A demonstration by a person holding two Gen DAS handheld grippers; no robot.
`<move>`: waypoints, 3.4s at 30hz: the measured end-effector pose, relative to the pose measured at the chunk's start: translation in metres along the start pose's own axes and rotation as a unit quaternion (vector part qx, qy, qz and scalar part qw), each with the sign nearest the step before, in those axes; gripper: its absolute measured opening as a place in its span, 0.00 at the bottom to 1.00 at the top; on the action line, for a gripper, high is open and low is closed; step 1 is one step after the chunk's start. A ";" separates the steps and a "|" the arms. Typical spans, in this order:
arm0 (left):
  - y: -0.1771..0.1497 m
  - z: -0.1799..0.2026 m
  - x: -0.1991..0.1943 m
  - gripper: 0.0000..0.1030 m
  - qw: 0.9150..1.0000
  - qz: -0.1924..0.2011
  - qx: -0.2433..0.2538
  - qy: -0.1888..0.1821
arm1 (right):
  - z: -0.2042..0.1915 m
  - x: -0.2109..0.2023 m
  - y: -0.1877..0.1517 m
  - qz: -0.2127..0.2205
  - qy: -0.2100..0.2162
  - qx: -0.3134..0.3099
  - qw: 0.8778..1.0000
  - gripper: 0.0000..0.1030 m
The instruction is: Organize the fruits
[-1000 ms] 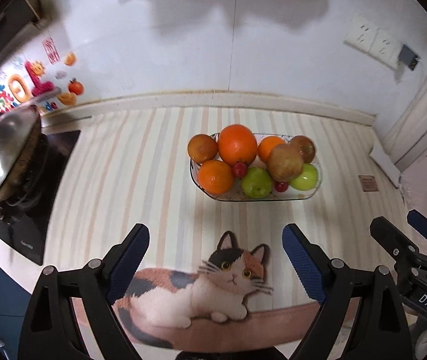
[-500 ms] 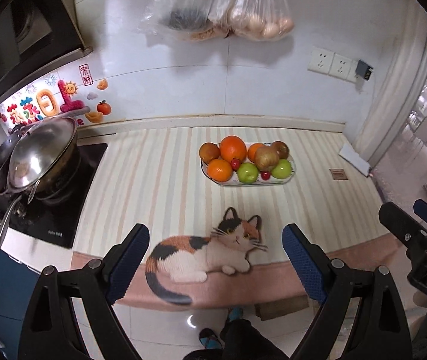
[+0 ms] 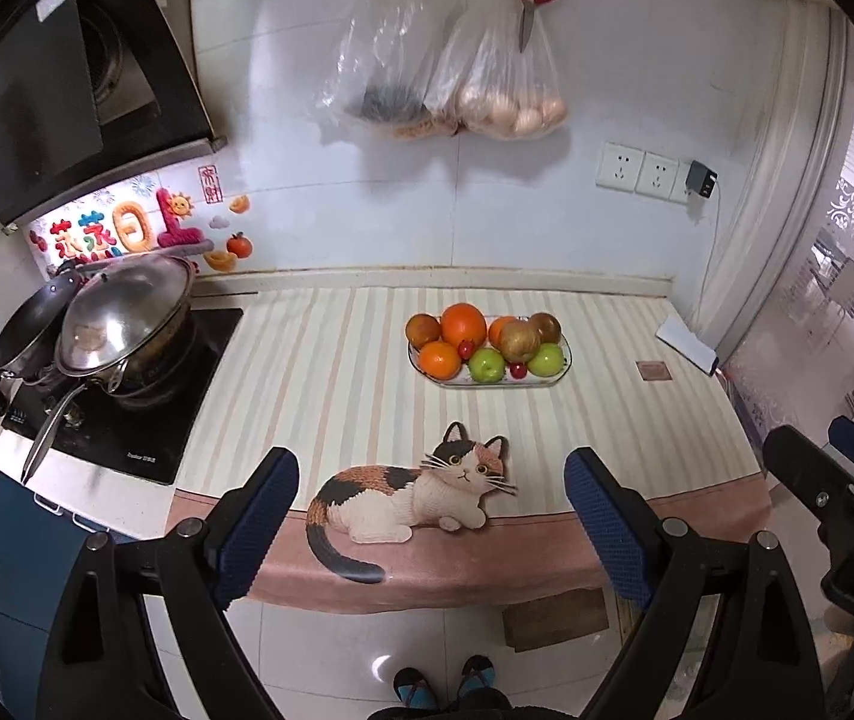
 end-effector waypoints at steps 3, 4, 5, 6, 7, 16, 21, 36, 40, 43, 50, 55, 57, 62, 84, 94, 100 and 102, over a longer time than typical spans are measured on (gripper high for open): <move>0.000 0.002 -0.008 0.88 1.000 0.007 -0.003 0.003 | 0.004 -0.005 0.002 0.002 0.005 0.000 1.000 0.98; 0.000 0.002 -0.010 0.88 1.000 0.010 -0.003 0.005 | 0.005 -0.005 0.004 0.002 0.007 0.000 1.000 0.98; 0.000 0.003 -0.012 0.88 1.000 0.011 -0.001 0.007 | 0.007 -0.006 0.004 0.001 0.009 -0.001 1.000 0.98; -0.001 0.004 -0.012 0.88 1.000 0.011 0.000 0.008 | 0.007 -0.005 0.005 0.001 0.010 -0.001 1.000 0.98; -0.002 0.005 -0.013 0.88 1.000 0.011 -0.001 0.008 | 0.007 -0.005 0.005 0.000 0.013 -0.003 1.000 0.98; 0.001 -0.003 0.012 0.94 0.999 0.005 0.003 0.031 | 0.005 0.038 0.008 -0.024 0.037 0.001 0.999 0.98; 0.004 -0.012 0.035 0.95 0.999 -0.003 0.002 0.047 | 0.004 0.069 0.010 -0.035 0.045 0.005 0.998 0.98; 0.004 -0.017 0.093 0.95 0.998 -0.040 0.001 0.055 | -0.004 0.141 0.001 -0.066 0.038 0.004 0.997 0.98; 0.003 -0.017 0.098 0.95 0.998 -0.043 0.000 0.054 | -0.005 0.148 -0.001 -0.068 0.034 -0.001 0.997 0.98; 0.003 -0.017 0.099 0.95 0.998 -0.045 -0.001 0.053 | -0.005 0.154 -0.004 -0.072 0.033 -0.001 0.997 0.98; 0.004 -0.018 0.100 0.95 0.997 -0.043 0.000 0.056 | -0.007 0.159 -0.006 -0.075 0.032 -0.005 0.997 0.98; 0.004 -0.022 0.101 0.95 0.997 -0.043 0.000 0.059 | -0.007 0.160 -0.008 -0.076 0.034 -0.005 0.996 0.98; 0.004 -0.023 0.101 0.95 0.997 -0.043 -0.002 0.059 | -0.007 0.160 -0.007 -0.077 0.034 -0.005 0.996 0.98; 0.003 -0.024 0.100 0.95 0.997 -0.045 -0.002 0.059 | -0.008 0.162 -0.009 -0.080 0.033 -0.005 0.996 0.98; 0.002 -0.025 0.097 0.95 0.997 -0.043 -0.006 0.060 | -0.005 0.153 -0.009 -0.071 0.031 -0.003 0.997 0.98; 0.001 -0.025 0.095 0.95 0.997 -0.044 -0.007 0.059 | -0.003 0.149 -0.008 -0.071 0.031 -0.005 0.997 0.98; 0.001 -0.025 0.095 0.95 0.997 -0.043 -0.007 0.059 | -0.002 0.146 -0.010 -0.071 0.029 -0.006 0.997 0.98; 0.000 -0.024 0.094 0.95 0.997 -0.044 -0.007 0.059 | -0.001 0.144 -0.010 -0.071 0.028 -0.006 0.997 0.98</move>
Point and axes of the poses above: each gripper's, at about its wrist camera, not at the fingertips, and x roughly the way its jaws point, z to its right, y to its top, the point moved 3 cm from there along x, roughly the way its jaws point, and after that the axes turned 12 degrees about z, right-handed, at the moved point
